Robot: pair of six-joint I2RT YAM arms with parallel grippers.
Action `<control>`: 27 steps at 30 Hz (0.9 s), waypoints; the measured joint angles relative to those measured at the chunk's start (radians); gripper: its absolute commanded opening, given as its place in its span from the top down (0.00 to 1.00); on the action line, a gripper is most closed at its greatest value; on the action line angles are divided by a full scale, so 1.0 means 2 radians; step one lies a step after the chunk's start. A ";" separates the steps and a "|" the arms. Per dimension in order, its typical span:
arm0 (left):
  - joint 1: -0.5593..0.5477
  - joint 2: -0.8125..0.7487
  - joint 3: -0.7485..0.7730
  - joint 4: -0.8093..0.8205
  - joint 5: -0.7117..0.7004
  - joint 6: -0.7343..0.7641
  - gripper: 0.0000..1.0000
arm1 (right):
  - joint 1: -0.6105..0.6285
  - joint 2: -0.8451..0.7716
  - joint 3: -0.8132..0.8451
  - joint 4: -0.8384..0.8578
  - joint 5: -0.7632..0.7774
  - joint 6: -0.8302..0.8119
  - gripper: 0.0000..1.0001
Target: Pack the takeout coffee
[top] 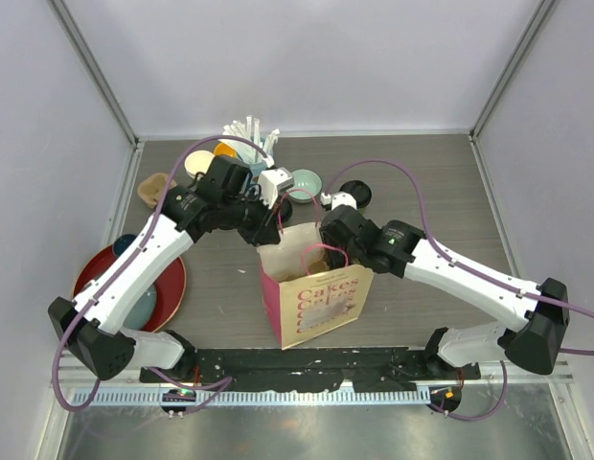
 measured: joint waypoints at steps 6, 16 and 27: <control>0.000 -0.005 0.000 -0.003 -0.009 0.006 1.00 | 0.000 -0.001 0.024 -0.034 0.000 -0.017 0.35; 0.000 -0.007 0.000 -0.018 -0.025 0.035 1.00 | 0.000 -0.043 0.057 0.040 0.001 -0.094 0.17; 0.000 -0.010 0.000 -0.022 -0.019 0.045 1.00 | 0.000 -0.070 0.054 0.156 -0.055 -0.155 0.13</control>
